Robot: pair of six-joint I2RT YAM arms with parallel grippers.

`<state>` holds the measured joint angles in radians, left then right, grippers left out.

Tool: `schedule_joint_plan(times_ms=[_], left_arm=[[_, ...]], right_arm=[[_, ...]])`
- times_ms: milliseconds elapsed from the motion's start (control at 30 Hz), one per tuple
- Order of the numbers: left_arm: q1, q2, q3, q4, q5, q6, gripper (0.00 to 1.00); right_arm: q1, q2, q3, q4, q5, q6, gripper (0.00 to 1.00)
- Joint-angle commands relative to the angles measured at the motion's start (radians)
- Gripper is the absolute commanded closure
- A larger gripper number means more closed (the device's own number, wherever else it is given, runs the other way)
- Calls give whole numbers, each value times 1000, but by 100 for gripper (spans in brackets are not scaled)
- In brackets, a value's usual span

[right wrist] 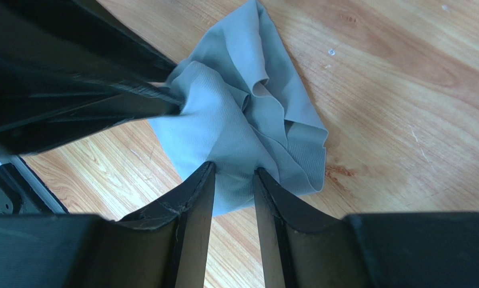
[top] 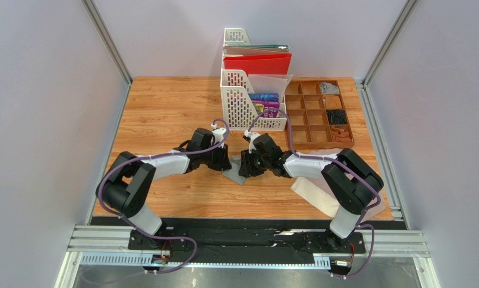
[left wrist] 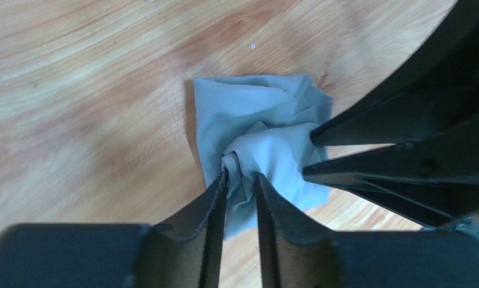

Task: Roll the underwear
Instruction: Roll the underwear at the center of the board.

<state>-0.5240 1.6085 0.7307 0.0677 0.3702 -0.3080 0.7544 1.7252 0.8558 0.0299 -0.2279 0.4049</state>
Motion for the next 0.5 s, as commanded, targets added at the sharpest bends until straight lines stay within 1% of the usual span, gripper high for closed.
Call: schedule_joint_plan(times_ms=[0, 33, 100, 300, 467], left_arm=[[-4, -102, 29, -65, -63, -26, 64], [-4, -117, 21, -63, -73, -31, 60], [-4, -122, 15, -63, -85, -40, 57], [-4, -67, 10, -57, -86, -65, 55], [-4, -33, -4, 6, -51, -83, 54]], right_arm=[[6, 33, 11, -1, 45, 0, 63], [6, 31, 12, -7, 53, -1, 63], [6, 25, 12, -10, 56, -6, 63], [8, 22, 17, -18, 52, -21, 63], [6, 20, 15, -19, 48, -23, 63]])
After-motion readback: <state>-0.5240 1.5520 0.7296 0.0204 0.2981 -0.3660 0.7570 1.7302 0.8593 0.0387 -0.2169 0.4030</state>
